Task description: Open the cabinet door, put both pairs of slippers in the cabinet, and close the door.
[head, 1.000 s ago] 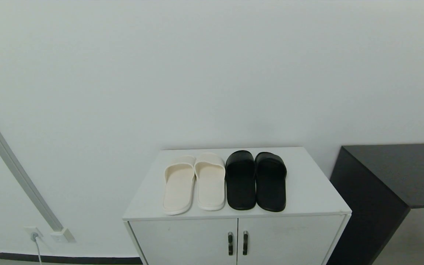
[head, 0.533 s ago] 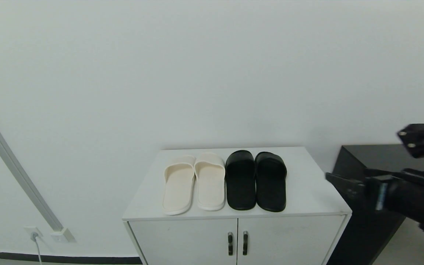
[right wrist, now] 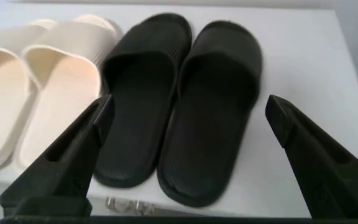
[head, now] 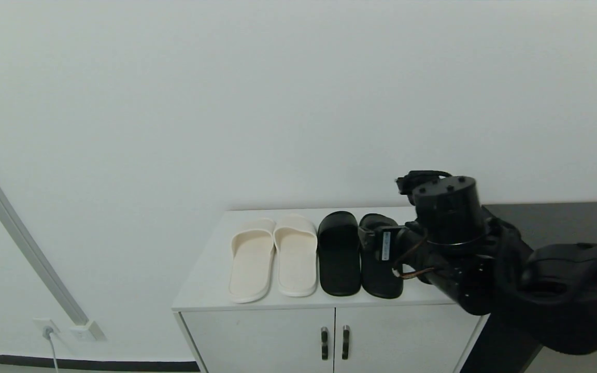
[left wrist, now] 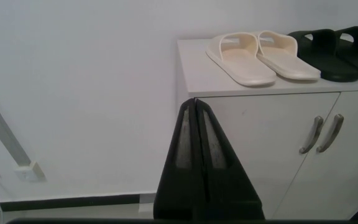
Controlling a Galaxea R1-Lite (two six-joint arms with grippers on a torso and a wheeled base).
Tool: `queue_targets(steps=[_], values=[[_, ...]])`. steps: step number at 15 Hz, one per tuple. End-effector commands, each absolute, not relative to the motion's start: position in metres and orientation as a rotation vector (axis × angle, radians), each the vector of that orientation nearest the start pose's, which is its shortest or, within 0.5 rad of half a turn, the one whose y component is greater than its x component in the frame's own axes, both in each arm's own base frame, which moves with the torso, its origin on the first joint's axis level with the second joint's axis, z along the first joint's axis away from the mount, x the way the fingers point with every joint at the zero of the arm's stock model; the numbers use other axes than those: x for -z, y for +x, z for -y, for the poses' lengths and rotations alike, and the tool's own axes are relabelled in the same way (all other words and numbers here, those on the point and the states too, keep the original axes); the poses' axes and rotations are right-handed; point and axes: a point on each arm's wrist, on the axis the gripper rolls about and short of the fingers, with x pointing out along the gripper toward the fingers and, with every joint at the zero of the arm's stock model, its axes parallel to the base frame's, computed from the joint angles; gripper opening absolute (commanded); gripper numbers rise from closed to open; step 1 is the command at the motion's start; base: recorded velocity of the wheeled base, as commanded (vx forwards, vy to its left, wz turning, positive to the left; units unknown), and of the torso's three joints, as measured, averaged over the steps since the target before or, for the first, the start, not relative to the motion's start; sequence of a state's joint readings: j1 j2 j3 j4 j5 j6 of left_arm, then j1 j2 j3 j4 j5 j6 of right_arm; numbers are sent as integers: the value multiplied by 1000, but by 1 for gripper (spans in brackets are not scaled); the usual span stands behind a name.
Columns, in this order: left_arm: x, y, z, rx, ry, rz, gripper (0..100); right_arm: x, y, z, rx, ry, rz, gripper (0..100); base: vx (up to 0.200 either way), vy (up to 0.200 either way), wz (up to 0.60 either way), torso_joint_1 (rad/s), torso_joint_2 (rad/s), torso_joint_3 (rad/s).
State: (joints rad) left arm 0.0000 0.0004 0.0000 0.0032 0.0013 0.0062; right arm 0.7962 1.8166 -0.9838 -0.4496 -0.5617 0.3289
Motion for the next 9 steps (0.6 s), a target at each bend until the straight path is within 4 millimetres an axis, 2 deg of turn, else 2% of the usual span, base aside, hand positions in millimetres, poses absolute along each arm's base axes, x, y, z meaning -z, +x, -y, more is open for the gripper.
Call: queue_targets(steps=[1, 5, 9], values=[[-75, -23, 0, -2, 6, -5, 0, -142, 264, -259, -117, 51, -372, 100, 0, 0, 0, 0, 0, 0], [-75, -23, 0, -2, 8, -3, 0, -122, 280, -269, -85, 34, -389, 100, 0, 0, 0, 0, 0, 0], [-75, -23, 0, -2, 8, -3, 0, -99, 322, -276, -22, 54, -390, 100, 0, 0, 0, 0, 0, 0]])
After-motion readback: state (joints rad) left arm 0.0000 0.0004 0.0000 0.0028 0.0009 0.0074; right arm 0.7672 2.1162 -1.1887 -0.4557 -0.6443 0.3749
